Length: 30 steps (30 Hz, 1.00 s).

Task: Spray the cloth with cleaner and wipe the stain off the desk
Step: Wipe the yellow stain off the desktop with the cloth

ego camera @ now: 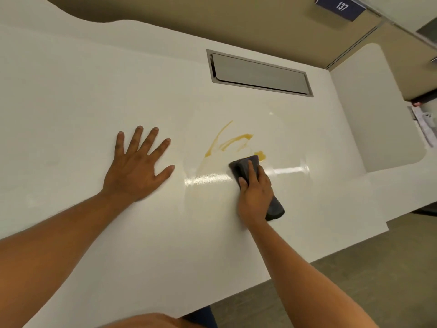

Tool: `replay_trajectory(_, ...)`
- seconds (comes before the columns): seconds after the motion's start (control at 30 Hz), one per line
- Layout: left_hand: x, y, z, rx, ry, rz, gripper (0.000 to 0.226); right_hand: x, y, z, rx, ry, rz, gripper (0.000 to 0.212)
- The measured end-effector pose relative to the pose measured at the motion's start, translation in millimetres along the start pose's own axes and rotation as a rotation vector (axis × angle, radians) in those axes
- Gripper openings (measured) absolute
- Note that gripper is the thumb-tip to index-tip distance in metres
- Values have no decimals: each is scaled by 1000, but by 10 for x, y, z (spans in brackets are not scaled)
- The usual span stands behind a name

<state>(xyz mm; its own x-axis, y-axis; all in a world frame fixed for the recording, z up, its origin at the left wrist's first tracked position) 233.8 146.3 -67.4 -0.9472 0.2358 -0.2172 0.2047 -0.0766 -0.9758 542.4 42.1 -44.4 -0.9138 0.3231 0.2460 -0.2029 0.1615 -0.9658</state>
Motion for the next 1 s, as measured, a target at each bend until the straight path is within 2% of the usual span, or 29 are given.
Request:
replay_trajectory(0.13,10,-10,-3,-1,5,-11,76,592,100,535,86,-262,-15,54)
replay_trajectory(0.2,8,-18,3,-5,7,-14,77,576,63,946,142,-378,-23,54)
replay_trajectory(0.27,5,-23,-1,-3,5,-9,77,299,-30,1228,175,-405,-51,58)
replay_trajectory(0.37,-7,-22,-4,0,-6,-24,77,-362,-209,1129,157,-303,-50,57)
replay_trajectory(0.47,2,-26,2,-1,-19,-10,78,-955,-282,414,98,-93,-24,52)
replay_trajectory(0.53,-13,-37,7,-5,-24,-7,78,-1095,-271,-176,28,24,-38,52)
replay_trajectory(0.6,-18,-47,3,5,-34,-10,78,-984,-189,-581,0,53,-35,53)
replay_trajectory(0.7,-20,-52,14,17,-49,-13,77,-620,-93,-631,-1,-21,-13,54)
replay_trajectory(0.83,-25,-63,10,12,-56,-23,78,-275,-82,121,52,-228,-56,56)
replay_trajectory(0.93,-33,-52,12,19,-58,-31,78,-333,-153,786,119,-411,-105,62)
replay_trajectory(1.0,-37,-62,10,20,-58,-33,78,-576,-212,854,164,-478,-98,67)
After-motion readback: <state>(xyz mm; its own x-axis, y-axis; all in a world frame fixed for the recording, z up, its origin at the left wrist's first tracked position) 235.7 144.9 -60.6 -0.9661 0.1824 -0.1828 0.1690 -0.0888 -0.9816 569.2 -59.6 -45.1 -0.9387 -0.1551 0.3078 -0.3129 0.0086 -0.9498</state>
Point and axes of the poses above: each hand's wrist, its own z-axis away from the middle knuckle, its own y-axis out of the palm, x = y × z, the point moved 7 cm from there along -z, towards the middle knuckle, and after that the axes turned 10 degrees about -y, right-handed, at the moved point
